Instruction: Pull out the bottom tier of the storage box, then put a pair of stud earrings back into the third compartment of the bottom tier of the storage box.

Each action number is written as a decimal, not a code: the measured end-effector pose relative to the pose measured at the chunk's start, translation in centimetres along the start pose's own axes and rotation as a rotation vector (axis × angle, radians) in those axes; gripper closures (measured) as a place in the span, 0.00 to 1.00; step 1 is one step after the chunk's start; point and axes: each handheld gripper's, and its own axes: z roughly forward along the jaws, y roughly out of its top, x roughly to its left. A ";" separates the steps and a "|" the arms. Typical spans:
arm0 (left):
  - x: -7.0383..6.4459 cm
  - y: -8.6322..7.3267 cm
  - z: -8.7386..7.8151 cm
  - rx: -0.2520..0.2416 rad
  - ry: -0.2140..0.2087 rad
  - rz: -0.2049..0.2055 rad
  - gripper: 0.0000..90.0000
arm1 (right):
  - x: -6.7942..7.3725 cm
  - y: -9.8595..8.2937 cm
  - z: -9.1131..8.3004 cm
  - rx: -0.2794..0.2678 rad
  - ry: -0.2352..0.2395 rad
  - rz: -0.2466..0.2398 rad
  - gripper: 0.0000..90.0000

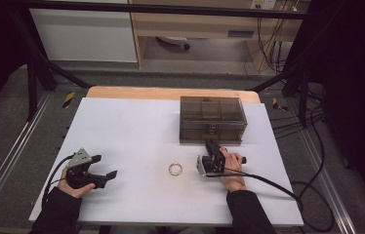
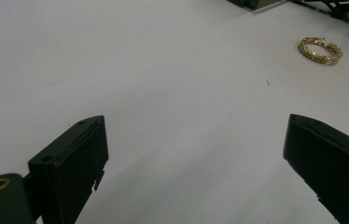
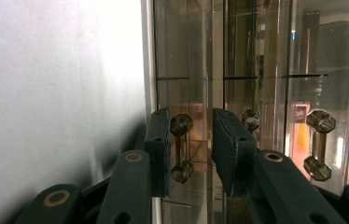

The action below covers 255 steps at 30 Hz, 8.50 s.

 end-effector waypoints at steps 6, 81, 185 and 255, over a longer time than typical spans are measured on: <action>0.0 0.0 0.1 0.004 -0.002 0.001 0.07 | 0.1 0.1 -0.3 0.002 0.004 -0.004 0.76; 0.0 0.0 0.0 0.000 -0.001 -0.001 0.07 | 0.7 0.3 -3.7 -0.016 0.042 -0.036 0.76; 0.0 0.0 0.1 0.016 -0.003 -0.001 0.07 | -4.4 -2.0 -6.0 -0.097 0.584 1.116 0.01; -0.1 0.1 0.0 0.010 0.000 -0.003 0.07 | -5.3 6.5 -4.5 -0.210 0.805 1.075 0.09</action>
